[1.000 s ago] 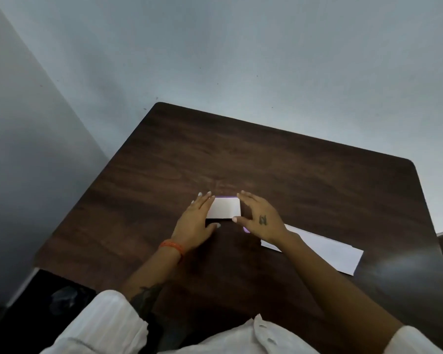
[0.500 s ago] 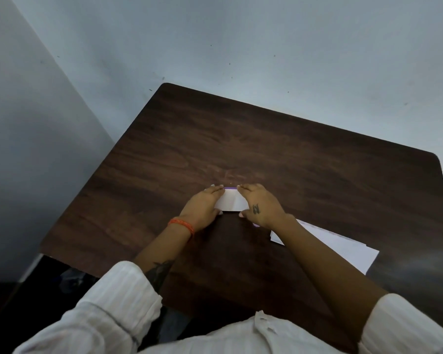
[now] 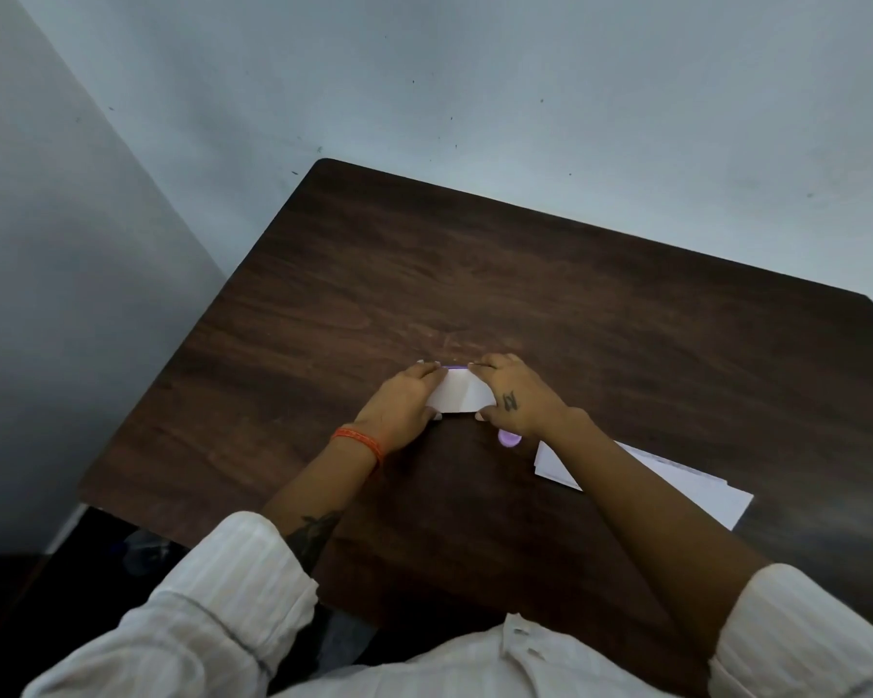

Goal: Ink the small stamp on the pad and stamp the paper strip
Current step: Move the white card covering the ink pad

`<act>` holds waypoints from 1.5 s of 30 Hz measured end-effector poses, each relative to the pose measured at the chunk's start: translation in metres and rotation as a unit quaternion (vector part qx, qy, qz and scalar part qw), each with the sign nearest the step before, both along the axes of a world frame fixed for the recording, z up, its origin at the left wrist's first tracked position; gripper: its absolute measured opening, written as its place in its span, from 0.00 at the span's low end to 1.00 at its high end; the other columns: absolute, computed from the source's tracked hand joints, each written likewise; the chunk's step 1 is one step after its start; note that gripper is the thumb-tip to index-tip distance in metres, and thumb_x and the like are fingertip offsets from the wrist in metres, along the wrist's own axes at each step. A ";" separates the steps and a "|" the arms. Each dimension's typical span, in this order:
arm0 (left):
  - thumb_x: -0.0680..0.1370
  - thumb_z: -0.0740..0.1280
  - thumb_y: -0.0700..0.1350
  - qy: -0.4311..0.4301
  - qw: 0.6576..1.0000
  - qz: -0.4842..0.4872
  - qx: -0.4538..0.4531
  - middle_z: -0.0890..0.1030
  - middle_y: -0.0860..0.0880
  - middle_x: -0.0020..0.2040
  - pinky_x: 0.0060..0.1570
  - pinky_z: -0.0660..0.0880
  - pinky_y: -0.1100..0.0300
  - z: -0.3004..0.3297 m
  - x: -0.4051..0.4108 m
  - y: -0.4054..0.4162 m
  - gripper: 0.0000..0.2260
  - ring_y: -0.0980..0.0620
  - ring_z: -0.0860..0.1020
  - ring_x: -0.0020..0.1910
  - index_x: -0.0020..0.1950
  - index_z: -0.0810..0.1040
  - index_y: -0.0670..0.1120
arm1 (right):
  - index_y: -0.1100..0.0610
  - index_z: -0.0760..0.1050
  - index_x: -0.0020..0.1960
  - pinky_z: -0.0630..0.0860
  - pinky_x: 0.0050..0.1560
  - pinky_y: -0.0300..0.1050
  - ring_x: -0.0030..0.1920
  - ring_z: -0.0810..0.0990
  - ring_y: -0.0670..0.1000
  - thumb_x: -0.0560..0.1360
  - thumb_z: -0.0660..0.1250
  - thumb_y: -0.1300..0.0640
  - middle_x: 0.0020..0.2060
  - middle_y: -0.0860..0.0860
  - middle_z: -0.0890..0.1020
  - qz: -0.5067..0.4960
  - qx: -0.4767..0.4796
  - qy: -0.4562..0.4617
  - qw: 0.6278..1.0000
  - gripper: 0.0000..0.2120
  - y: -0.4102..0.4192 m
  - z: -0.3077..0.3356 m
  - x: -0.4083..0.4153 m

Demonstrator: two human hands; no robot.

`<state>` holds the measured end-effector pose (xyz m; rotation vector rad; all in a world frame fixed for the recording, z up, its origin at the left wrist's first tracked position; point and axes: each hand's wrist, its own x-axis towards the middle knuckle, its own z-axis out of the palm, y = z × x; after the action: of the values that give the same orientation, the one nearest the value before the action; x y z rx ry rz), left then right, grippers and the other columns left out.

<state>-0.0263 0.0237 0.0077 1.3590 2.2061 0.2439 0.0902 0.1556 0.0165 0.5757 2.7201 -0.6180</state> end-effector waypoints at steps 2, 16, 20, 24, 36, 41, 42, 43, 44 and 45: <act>0.76 0.64 0.42 0.004 1.000 -0.007 -0.016 0.53 0.45 0.76 0.72 0.53 0.52 0.000 0.000 0.001 0.29 0.46 0.51 0.75 0.73 0.53 0.44 | 0.60 0.58 0.72 0.62 0.70 0.50 0.70 0.62 0.58 0.71 0.69 0.56 0.71 0.59 0.65 0.010 0.002 -0.004 1.000 0.34 0.001 0.001 0.001; 0.76 0.65 0.45 -0.009 0.998 -0.035 -0.060 0.56 0.45 0.76 0.74 0.53 0.51 0.014 -0.009 0.006 0.30 0.47 0.54 0.75 0.73 0.53 0.44 | 0.58 0.54 0.73 0.55 0.74 0.51 0.74 0.57 0.55 0.75 0.65 0.54 0.74 0.56 0.61 0.032 0.002 -0.021 0.999 0.32 0.004 0.004 0.003; 0.75 0.66 0.45 -0.004 0.999 -0.033 -0.042 0.58 0.44 0.75 0.73 0.53 0.53 0.014 -0.009 0.005 0.31 0.47 0.55 0.74 0.73 0.54 0.43 | 0.58 0.55 0.73 0.56 0.74 0.50 0.74 0.58 0.55 0.75 0.65 0.54 0.74 0.56 0.62 0.043 0.008 -0.009 0.999 0.31 0.006 0.005 0.006; 0.74 0.67 0.46 0.000 0.999 -0.033 -0.015 0.59 0.43 0.75 0.72 0.54 0.54 0.014 -0.011 0.004 0.31 0.46 0.56 0.74 0.73 0.56 0.43 | 0.57 0.56 0.72 0.57 0.72 0.49 0.73 0.59 0.55 0.73 0.67 0.53 0.73 0.57 0.63 0.045 0.018 0.008 0.999 0.32 0.009 0.006 0.006; 0.72 0.70 0.45 0.038 0.995 0.056 0.073 0.64 0.46 0.73 0.72 0.57 0.51 0.027 -0.032 -0.039 0.31 0.48 0.59 0.73 0.72 0.59 0.45 | 0.57 0.59 0.71 0.57 0.72 0.47 0.73 0.61 0.53 0.72 0.68 0.56 0.72 0.55 0.65 0.086 0.019 0.098 0.991 0.31 -0.011 0.024 -0.025; 0.72 0.70 0.45 0.047 0.990 0.100 0.093 0.66 0.45 0.72 0.71 0.58 0.52 0.020 -0.034 -0.070 0.31 0.48 0.61 0.72 0.71 0.61 0.44 | 0.58 0.59 0.72 0.56 0.74 0.48 0.73 0.59 0.54 0.72 0.68 0.58 0.73 0.55 0.64 0.115 0.011 0.090 0.989 0.31 -0.035 0.019 -0.041; 0.71 0.71 0.45 0.045 0.988 0.108 0.097 0.67 0.45 0.72 0.71 0.58 0.53 0.016 -0.035 -0.075 0.31 0.48 0.62 0.72 0.71 0.62 0.44 | 0.58 0.59 0.72 0.56 0.73 0.48 0.73 0.59 0.54 0.72 0.68 0.58 0.73 0.55 0.64 0.119 0.011 0.086 0.989 0.31 -0.040 0.017 -0.044; 0.71 0.71 0.45 0.043 0.988 0.115 0.098 0.67 0.45 0.71 0.71 0.58 0.53 0.013 -0.035 -0.080 0.31 0.48 0.63 0.72 0.71 0.63 0.44 | 0.58 0.59 0.72 0.55 0.73 0.48 0.73 0.59 0.54 0.72 0.68 0.58 0.73 0.55 0.64 0.124 0.012 0.081 0.989 0.32 -0.045 0.014 -0.047; 0.71 0.71 0.45 0.042 0.987 0.122 0.097 0.68 0.45 0.71 0.70 0.58 0.53 0.009 -0.035 -0.085 0.31 0.48 0.63 0.71 0.70 0.63 0.44 | 0.58 0.58 0.72 0.54 0.73 0.48 0.73 0.59 0.54 0.72 0.68 0.58 0.73 0.56 0.63 0.130 0.016 0.076 0.988 0.32 -0.049 0.011 -0.049; 0.70 0.72 0.45 0.040 0.986 0.128 0.095 0.68 0.45 0.71 0.70 0.59 0.53 0.005 -0.035 -0.089 0.31 0.48 0.63 0.71 0.70 0.63 0.44 | 0.58 0.58 0.72 0.53 0.74 0.48 0.73 0.59 0.54 0.72 0.68 0.57 0.73 0.56 0.63 0.137 0.020 0.072 0.988 0.32 -0.052 0.007 -0.051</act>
<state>-0.0612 -0.0656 0.0129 1.1939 2.4778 0.5126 0.0393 0.1032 0.0239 0.1644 2.8810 -0.5549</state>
